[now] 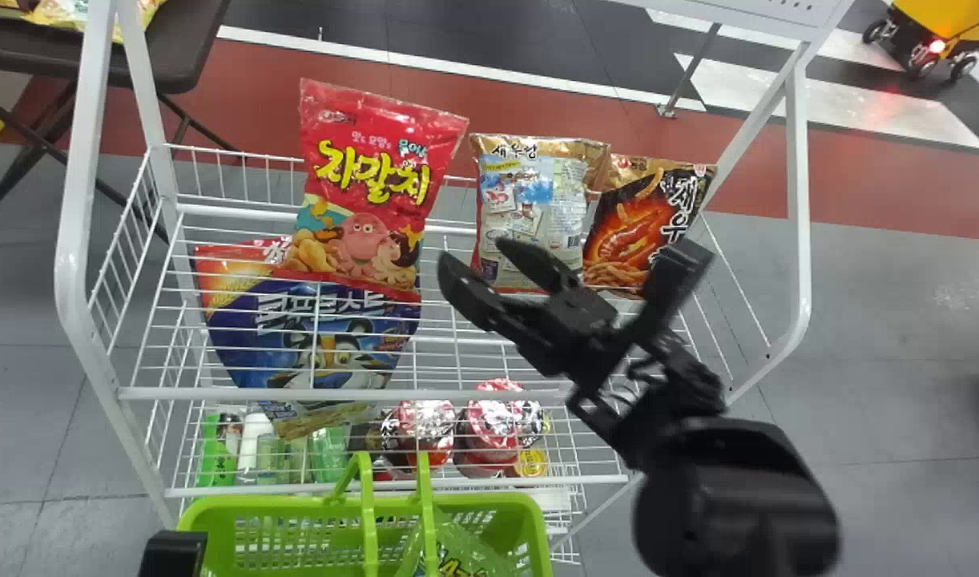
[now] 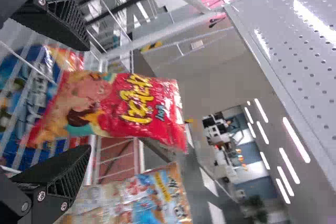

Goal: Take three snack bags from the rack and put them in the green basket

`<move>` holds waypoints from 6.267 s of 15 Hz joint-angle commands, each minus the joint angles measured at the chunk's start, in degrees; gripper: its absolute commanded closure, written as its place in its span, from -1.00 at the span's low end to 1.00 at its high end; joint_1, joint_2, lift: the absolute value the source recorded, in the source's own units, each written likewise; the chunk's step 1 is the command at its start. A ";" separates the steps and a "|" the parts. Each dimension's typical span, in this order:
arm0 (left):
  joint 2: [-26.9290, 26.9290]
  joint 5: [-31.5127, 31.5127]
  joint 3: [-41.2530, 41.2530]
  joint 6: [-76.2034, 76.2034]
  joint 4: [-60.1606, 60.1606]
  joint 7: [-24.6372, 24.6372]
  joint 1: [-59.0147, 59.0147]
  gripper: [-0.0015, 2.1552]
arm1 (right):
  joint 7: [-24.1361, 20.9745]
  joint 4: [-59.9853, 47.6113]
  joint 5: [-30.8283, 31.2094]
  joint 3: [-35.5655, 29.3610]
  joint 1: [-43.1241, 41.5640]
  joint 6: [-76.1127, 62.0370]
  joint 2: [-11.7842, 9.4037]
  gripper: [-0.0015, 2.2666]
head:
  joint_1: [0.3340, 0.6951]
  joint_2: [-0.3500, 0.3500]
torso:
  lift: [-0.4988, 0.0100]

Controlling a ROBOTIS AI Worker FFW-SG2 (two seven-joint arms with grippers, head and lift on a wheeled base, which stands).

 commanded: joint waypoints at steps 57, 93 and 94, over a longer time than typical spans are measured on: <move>-2.67 -1.92 0.12 0.61 0.92 3.36 -3.17 0.13 | 14.96 -32.86 15.17 2.86 19.58 72.61 -14.57 -0.97 | 1.00 -1.00 | 0.93; -1.18 0.81 0.29 1.31 5.31 3.00 -6.87 0.13 | -0.68 16.63 8.32 -11.73 -12.06 5.17 0.64 0.81 | 1.00 -1.00 | 0.93; -1.18 0.81 0.29 1.31 5.31 3.00 -6.87 0.13 | 0.55 15.22 8.05 -11.64 -11.36 6.40 0.64 0.84 | 1.00 -1.00 | 0.93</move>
